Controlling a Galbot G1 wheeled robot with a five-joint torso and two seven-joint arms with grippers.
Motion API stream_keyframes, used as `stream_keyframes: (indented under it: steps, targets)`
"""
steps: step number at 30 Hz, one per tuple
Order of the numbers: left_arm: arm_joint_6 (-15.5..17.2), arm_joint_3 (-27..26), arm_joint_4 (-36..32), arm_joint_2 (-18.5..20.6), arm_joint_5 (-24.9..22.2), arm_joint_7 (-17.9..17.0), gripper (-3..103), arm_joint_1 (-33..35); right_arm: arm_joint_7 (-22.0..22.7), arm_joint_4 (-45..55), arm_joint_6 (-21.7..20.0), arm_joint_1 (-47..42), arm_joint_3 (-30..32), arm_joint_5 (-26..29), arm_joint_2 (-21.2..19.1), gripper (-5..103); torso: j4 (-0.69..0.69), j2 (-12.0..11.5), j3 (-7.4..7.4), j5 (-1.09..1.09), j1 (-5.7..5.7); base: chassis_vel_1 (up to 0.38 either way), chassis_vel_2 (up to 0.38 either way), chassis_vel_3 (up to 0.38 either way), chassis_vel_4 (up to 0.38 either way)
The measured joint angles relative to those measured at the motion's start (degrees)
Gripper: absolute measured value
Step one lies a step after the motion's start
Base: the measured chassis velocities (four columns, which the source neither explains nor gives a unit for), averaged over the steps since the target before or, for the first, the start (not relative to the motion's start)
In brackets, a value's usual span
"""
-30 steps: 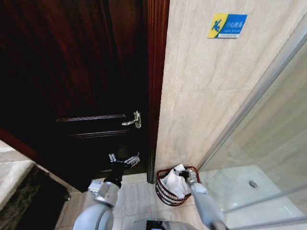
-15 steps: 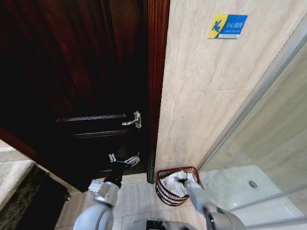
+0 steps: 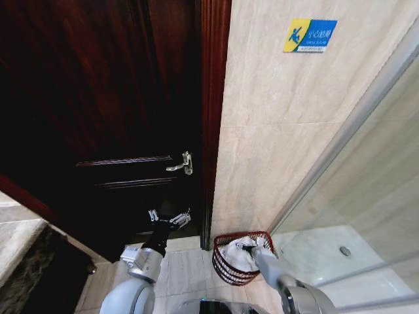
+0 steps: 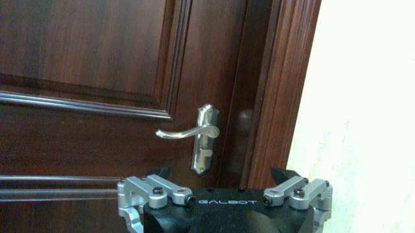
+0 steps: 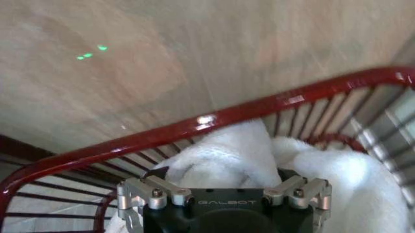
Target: Discard the used towel into the hamper.
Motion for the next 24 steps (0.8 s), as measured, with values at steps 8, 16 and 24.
stream_keyframes:
  steps: [8,16,24]
  targets:
    - [0.00,0.00,0.00,0.00,0.00,0.00,100,0.00,-2.10,0.84,11.95,-4.73,0.37,-7.45,-0.58,100,-0.02,0.00,0.00,0.03,0.00,0.000,0.000,0.000,0.000]
    - [0.00,0.01,0.00,0.00,0.00,0.01,100,0.00,-3.78,27.09,11.41,-18.59,1.05,-5.56,-3.91,100,0.00,0.00,-0.01,-0.07,0.00,0.000,0.000,0.000,0.000]
    - [0.00,0.00,0.00,0.00,0.00,0.00,100,0.00,-3.35,61.93,3.15,-37.67,4.90,3.59,-6.08,100,-0.03,0.01,-0.01,0.02,-0.02,0.000,0.000,0.000,0.000]
